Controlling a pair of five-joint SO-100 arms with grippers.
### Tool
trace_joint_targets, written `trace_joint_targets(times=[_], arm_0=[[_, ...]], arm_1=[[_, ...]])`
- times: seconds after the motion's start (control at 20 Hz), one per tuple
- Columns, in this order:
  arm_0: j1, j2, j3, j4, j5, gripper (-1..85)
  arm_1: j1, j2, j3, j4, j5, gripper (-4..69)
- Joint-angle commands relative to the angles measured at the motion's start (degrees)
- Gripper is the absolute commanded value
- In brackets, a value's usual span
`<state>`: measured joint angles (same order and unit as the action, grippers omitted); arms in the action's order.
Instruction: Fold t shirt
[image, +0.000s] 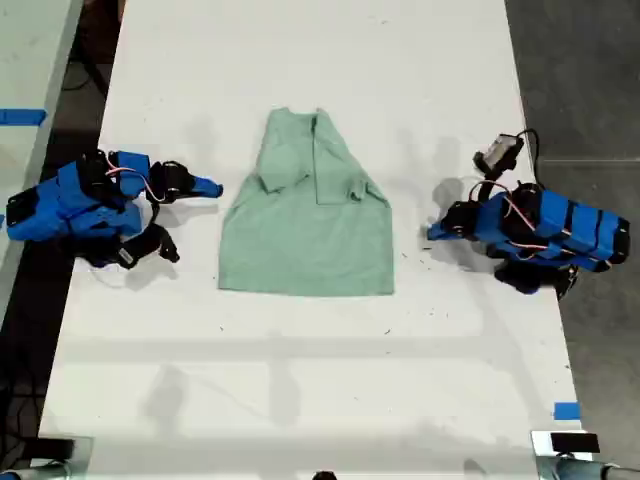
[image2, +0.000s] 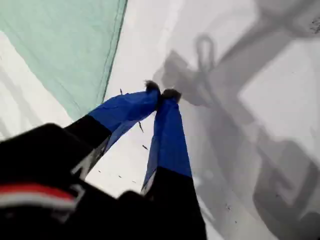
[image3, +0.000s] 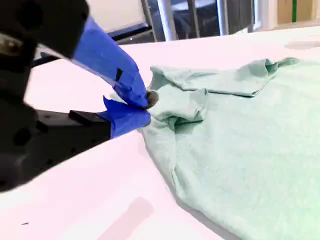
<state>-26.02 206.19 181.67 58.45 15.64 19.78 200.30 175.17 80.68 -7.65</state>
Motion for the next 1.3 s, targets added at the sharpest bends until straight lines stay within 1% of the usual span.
trace_joint_targets(times=[0.0,0.3,0.45,0.5,0.6,0.65,0.7,0.75,0.8,0.85,0.9,1.1,1.15,1.25], arm_0=[[-0.97,0.44,1.05,-1.32,-1.05,0.4],[-0.88,0.44,1.05,-1.32,-1.05,0.4],[-0.88,0.44,1.05,-1.32,-1.05,0.4],[-0.88,0.44,1.05,-1.32,-1.05,0.4],[-0.88,0.44,1.05,-1.32,-1.05,0.4],[-0.97,0.44,1.05,-1.32,-1.05,0.4],[-1.05,0.44,1.05,-1.41,-1.05,0.4],[-1.14,0.44,1.05,-1.49,-1.05,0.2],[-1.14,0.44,1.05,-1.49,-1.05,0.1],[-0.97,0.44,1.05,-1.49,-1.05,0.1],[-0.97,0.44,1.05,-1.41,-1.05,0.1],[-0.88,0.44,1.05,-1.32,-1.05,0.1],[-0.88,0.44,1.05,-1.32,-1.05,0.1],[-0.88,0.44,1.05,-1.32,-1.05,0.1]], arm_1=[[-0.7,0.7,1.93,-2.29,2.99,1.9],[-0.88,0.7,1.93,-2.29,3.25,1.9],[-0.53,0.7,0.88,-2.2,4.83,1.9],[-0.79,0.7,-0.97,-0.35,5.27,1.9],[-2.9,0.35,-4.66,0.97,6.33,1.8],[-4.31,-2.11,-7.47,-0.26,7.21,1.7],[-5.62,-8.79,-11.07,-3.78,7.65,5.4],[-6.42,-19.6,-15.82,-8.7,6.59,10.6],[-7.47,-31.99,-22.24,-11.51,6.15,20.0],[-8.53,-43.15,-28.56,-13.1,5.54,24.3],[-9.67,-51.33,-32.87,-15.38,5.36,26.7],[-12.3,-69.52,-36.56,-28.92,5.89,25.4],[-12.39,-74.71,-38.14,-31.29,5.45,25.6],[-12.57,-85.69,-43.51,-33.49,5.63,26.2]])
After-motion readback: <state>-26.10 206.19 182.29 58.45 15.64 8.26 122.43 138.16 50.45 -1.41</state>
